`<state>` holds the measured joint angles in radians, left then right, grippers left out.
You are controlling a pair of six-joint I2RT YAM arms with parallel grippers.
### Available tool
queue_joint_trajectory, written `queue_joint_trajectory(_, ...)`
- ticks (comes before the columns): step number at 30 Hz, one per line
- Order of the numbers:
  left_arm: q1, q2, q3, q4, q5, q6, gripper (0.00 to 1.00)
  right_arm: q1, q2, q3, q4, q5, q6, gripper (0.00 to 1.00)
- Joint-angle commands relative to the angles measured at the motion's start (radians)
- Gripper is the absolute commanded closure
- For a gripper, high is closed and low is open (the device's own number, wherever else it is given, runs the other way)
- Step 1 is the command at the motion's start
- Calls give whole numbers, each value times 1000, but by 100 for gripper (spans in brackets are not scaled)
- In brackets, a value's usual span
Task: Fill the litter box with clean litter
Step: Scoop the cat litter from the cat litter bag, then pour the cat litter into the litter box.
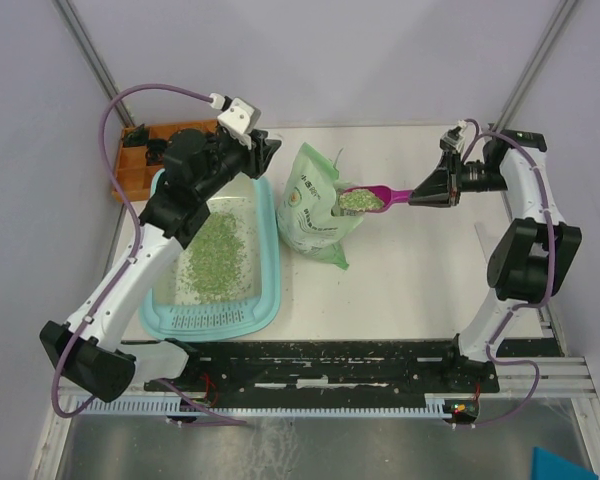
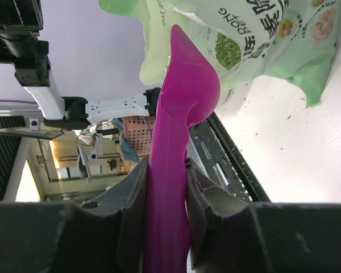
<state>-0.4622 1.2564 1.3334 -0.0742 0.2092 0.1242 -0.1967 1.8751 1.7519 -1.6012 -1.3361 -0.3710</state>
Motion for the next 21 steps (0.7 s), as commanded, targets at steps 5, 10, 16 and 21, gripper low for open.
queue_joint_trajectory(5,-4,-39,-12,18,-15,39,56,-25,-146,-44,73,-88,159,98)
queue_joint_trajectory(10,-4,-51,-21,16,-13,35,56,-31,-175,-47,101,-96,195,98)
queue_joint_trajectory(16,-3,-76,-26,4,-23,39,56,-38,-195,-72,136,-103,226,98)
queue_joint_trajectory(21,-3,-93,-33,-4,-30,42,56,-41,-215,-69,155,-116,257,98)
